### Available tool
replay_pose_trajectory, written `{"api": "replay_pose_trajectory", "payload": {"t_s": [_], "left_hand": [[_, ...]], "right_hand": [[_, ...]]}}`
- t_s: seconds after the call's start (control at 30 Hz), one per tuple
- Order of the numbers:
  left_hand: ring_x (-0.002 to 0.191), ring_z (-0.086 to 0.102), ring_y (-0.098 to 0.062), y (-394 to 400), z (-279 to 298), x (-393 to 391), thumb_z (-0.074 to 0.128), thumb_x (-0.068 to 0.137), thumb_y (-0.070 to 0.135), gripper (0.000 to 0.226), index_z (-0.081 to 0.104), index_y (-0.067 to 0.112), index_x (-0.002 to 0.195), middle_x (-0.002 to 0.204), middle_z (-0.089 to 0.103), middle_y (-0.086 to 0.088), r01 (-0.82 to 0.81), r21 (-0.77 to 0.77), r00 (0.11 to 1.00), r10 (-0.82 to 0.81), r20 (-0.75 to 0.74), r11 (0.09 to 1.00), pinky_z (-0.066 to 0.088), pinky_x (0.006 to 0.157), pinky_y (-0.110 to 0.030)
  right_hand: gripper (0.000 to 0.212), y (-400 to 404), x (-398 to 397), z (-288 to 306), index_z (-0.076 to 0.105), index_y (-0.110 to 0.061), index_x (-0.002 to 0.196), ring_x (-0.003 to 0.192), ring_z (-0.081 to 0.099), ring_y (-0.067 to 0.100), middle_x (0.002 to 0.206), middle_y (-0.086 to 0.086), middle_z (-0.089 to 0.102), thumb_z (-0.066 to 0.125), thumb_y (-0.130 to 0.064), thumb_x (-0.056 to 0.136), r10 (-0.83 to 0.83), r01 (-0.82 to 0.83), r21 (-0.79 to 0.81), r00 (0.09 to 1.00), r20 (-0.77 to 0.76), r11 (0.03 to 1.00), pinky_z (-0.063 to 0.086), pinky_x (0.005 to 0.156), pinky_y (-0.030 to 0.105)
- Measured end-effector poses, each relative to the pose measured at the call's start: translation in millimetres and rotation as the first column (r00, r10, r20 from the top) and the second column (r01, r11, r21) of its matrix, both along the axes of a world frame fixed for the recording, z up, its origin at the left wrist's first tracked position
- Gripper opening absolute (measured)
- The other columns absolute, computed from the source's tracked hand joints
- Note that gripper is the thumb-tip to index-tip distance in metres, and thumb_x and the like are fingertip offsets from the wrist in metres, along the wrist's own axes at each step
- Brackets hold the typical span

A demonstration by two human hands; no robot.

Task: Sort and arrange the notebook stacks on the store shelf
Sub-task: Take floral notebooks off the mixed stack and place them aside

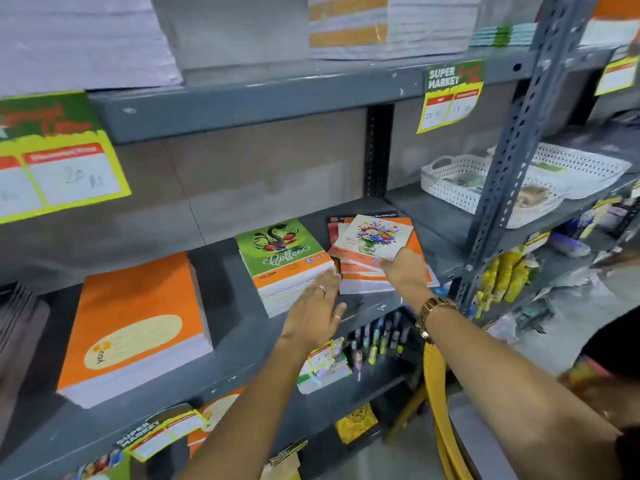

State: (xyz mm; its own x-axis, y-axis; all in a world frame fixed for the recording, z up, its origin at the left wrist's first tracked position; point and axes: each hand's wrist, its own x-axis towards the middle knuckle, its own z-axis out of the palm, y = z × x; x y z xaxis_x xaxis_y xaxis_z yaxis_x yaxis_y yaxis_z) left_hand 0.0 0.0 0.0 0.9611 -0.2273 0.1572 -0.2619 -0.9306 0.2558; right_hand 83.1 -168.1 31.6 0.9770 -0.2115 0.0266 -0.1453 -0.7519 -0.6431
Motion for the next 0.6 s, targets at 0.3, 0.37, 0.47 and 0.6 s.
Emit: {"api": "replay_pose_trajectory", "payload": {"t_s": [0.3,0.37,0.47,0.6], "left_hand": [[0.147,-0.001,-0.018,-1,-43,12,0.023,0.101,0.036,0.058,0.002,0.013,0.149,0.160,-0.001,-0.005,0.070,0.163,0.981,-0.038,-0.188,0.984,0.001,0.121,-0.033],[0.147,-0.002,-0.017,0,-48,13,0.021,0.100,0.039,0.059,0.001,0.013,0.149,0.160,-0.002,-0.004,0.073,0.191,0.985,-0.041,-0.170,0.979,-0.002,0.121,-0.033],[0.148,-0.002,-0.017,1,-49,14,0.021,0.100,0.041,0.060,0.001,0.014,0.149,0.160,-0.001,-0.004,0.075,0.184,0.985,-0.045,-0.164,0.980,-0.003,0.120,-0.032],[0.147,-0.003,-0.018,-1,-50,13,0.022,0.099,0.044,0.063,0.000,0.014,0.149,0.160,-0.002,-0.004,0.070,0.193,0.984,-0.036,-0.172,0.979,-0.003,0.120,-0.032]], "right_hand": [[0.026,15,45,-7,0.061,-0.003,0.081,0.085,0.059,0.026,0.093,0.014,0.065,0.058,-0.029,0.086,-0.039,0.021,-0.098,0.981,-0.189,0.995,0.043,0.063,0.026],[0.037,18,50,-9,0.058,-0.001,0.110,0.106,0.057,0.029,0.115,0.017,0.061,0.054,-0.032,0.090,-0.046,-0.012,-0.228,0.968,-0.247,0.974,0.045,0.074,0.028],[0.039,12,53,-6,0.055,-0.004,0.119,0.113,0.055,0.028,0.122,0.014,0.059,0.045,-0.032,0.094,-0.023,-0.080,-0.296,0.944,-0.328,0.952,0.042,0.078,0.028],[0.028,4,55,1,0.057,-0.006,0.103,0.090,0.056,0.025,0.090,0.008,0.055,0.042,-0.028,0.094,0.073,-0.218,-0.301,0.902,-0.426,0.928,0.046,0.077,0.030]]}}
